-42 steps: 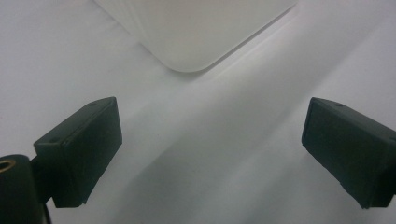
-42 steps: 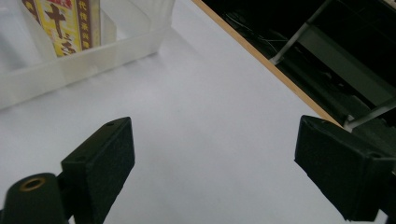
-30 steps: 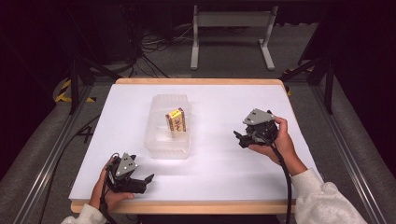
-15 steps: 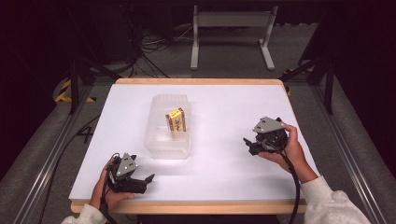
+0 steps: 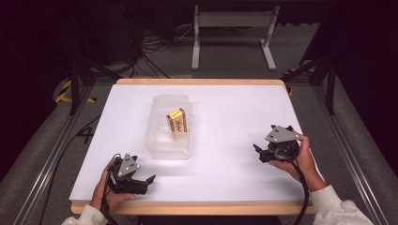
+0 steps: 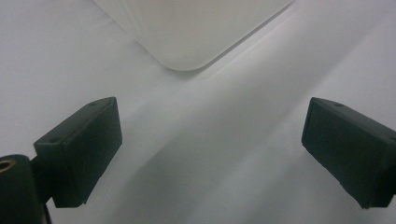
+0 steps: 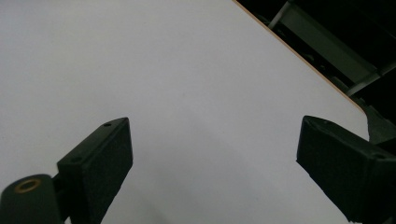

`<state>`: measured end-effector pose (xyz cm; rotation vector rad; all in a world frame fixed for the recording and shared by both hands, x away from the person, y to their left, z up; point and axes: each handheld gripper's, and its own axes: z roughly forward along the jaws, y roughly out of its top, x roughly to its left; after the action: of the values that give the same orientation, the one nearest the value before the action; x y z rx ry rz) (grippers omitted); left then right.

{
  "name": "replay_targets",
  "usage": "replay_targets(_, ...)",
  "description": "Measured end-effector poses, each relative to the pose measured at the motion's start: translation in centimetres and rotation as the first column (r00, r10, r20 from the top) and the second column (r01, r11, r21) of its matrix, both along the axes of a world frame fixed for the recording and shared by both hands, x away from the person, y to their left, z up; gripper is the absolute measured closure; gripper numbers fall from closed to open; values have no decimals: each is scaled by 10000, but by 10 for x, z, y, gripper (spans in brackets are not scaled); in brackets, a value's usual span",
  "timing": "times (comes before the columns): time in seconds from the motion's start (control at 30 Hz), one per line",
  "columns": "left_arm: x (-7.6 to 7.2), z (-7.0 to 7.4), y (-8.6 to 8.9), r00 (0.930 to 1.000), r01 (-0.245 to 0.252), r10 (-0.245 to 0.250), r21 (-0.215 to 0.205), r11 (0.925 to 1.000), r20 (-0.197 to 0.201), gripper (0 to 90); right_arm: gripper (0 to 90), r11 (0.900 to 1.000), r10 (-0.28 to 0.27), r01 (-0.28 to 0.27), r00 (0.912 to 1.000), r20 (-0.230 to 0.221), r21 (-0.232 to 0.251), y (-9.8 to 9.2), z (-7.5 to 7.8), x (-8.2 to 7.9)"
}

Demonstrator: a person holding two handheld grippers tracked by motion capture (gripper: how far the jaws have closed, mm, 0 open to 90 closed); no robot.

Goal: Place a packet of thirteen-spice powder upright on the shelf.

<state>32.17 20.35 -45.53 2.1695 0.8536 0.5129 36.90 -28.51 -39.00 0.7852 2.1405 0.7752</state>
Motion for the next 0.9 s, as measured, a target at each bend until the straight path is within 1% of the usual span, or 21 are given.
replay_targets(0.03, 0, 0, 0, 10000, 3, -3, 5, 10000, -9, 57, 112, 9999, -1, 0, 10000, 95, 121, -3, -1, -2)
replay_targets(0.1, 0, 0, 0, 10000, 5, -5, 2, 10000, -5, 57, 111, 9992, -10, 5, 9999, 146, 388, -8, -2, -5)
replay_targets(0.23, 0, 0, 0, 10000, 12, -12, 0, 10000, -25, 57, 107, 9947, -23, -29, 9987, 501, 1032, -22, -5, -14)
replay_targets(0.27, 0, 0, 0, 10000, 10, -10, 9, 10000, -35, 57, 107, 9929, -72, 8, 9986, 530, 1193, -25, -5, -17)
replay_targets(0.37, 0, 0, 0, 10000, 14, -14, 6, 10000, -28, 57, 103, 9895, -180, 87, 9978, 632, 1441, -33, -6, -24)
replay_targets(0.43, 0, 0, 0, 10000, 23, -23, -24, 10000, -12, 57, 102, 9885, -274, 160, 9969, 735, 1505, -38, -7, -29)
replay_targets(0.57, 0, 0, 0, 10000, 24, -24, -28, 10000, 1, 57, 102, 9860, -383, 248, 9961, 793, 1647, -45, -10, -34)
replay_targets(0.6, 0, 0, 0, 10000, 27, -27, -30, 10000, 8, 57, 101, 9819, -496, 341, 9956, 792, 1865, -51, -12, -37)
replay_targets(0.73, 0, 1, 0, 10000, 34, -34, -28, 10000, 2, 57, 96, 9788, -582, 407, 9949, 818, 2005, -57, -15, -42)
replay_targets(0.9, 0, 1, 1, 10000, 54, -54, -26, 10000, 12, 57, 95, 9714, -893, 678, 9923, 854, 2277, -69, -20, -49)
